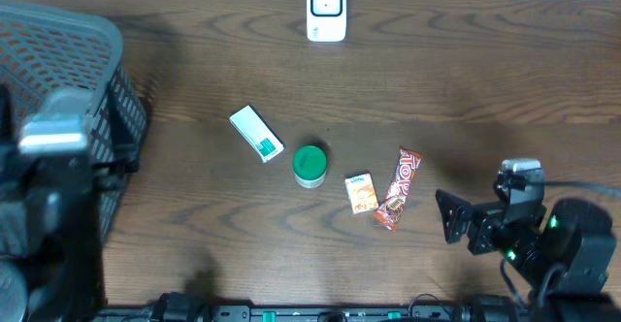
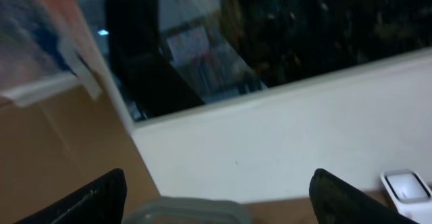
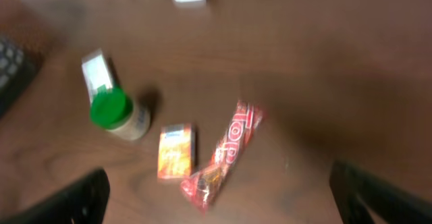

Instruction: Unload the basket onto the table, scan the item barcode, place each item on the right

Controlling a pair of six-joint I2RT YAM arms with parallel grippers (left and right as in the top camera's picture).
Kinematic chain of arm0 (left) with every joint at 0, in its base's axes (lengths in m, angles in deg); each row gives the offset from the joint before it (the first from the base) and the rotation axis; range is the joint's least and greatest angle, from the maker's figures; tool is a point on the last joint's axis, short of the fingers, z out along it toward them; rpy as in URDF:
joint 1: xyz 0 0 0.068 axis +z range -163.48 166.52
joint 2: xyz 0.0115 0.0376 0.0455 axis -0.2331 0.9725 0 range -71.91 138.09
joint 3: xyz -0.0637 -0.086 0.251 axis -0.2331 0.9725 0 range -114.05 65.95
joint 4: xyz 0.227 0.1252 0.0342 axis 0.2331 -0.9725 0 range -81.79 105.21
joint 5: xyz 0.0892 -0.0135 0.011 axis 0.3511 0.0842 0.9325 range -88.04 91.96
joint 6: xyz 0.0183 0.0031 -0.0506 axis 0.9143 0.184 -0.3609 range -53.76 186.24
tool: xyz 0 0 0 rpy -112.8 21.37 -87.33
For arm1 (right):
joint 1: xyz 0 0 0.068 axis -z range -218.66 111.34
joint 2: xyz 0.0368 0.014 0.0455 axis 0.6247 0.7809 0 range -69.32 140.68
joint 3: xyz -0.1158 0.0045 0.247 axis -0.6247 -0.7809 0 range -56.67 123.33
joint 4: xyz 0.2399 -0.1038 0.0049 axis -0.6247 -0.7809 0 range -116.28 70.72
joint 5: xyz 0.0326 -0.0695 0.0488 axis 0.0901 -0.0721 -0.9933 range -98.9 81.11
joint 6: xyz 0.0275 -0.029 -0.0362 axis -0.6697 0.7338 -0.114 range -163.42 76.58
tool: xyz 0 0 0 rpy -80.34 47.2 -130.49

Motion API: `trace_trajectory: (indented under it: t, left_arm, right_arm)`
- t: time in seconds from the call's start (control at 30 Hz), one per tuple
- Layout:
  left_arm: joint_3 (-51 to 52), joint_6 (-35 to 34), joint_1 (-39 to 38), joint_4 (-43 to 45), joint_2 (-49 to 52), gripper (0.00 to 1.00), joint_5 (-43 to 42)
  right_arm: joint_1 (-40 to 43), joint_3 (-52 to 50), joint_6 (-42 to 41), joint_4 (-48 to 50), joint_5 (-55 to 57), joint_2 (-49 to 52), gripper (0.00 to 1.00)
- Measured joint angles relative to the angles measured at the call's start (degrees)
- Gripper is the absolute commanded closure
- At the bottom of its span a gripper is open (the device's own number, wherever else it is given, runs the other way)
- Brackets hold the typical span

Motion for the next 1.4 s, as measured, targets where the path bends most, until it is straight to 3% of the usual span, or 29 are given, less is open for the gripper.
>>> trace_trajectory:
  t: [0.07, 0.17, 0.4, 0.63, 0.8, 1.1, 1.23, 1.4]
  left_arm:
    - [0.0, 0.0, 1.0, 0.3, -1.4, 0.14, -0.6]
    - [0.0, 0.0, 1.4, 0.3, -2.2, 0.14, -1.2]
    - [0.2, 0.0, 1.4, -2.6, -4.9, 0.14, -3.8]
    - [5.5, 0.0, 4.4, -3.4, -22.2, 0.14, -9.2]
    - [8.2, 0.0, 7.2, -3.3, -28.3, 0.14, -10.6]
    - [10.7, -0.2, 9.5, -3.6, -28.4, 0.14, -11.0]
    - [12.8, -1.2, 9.8, -3.6, -28.5, 0.14, -16.5]
    - [14.5, -1.3, 9.8, -3.9, -28.6, 0.14, -21.2]
  right_arm:
    - [0.0, 5.4, 2.9, -5.4, 0.0, 4.4, 0.01]
    - [0.0, 9.9, 5.5, -6.0, -1.8, 7.4, 0.01]
    - [0.0, 10.4, 10.4, -4.8, -12.8, 7.6, 0.01]
    - [0.0, 10.6, 12.5, -0.4, -19.7, 7.6, 0.01]
    - [0.0, 13.8, 10.6, 1.1, -23.9, 7.6, 0.01]
    - [0.0, 16.7, 9.8, -4.7, -16.6, 7.5, 0.01]
    - [0.0, 16.7, 9.8, -6.5, -8.7, 7.5, 0.01]
    - [-1.1, 17.2, 9.6, 4.9, -1.2, 7.6, 0.01]
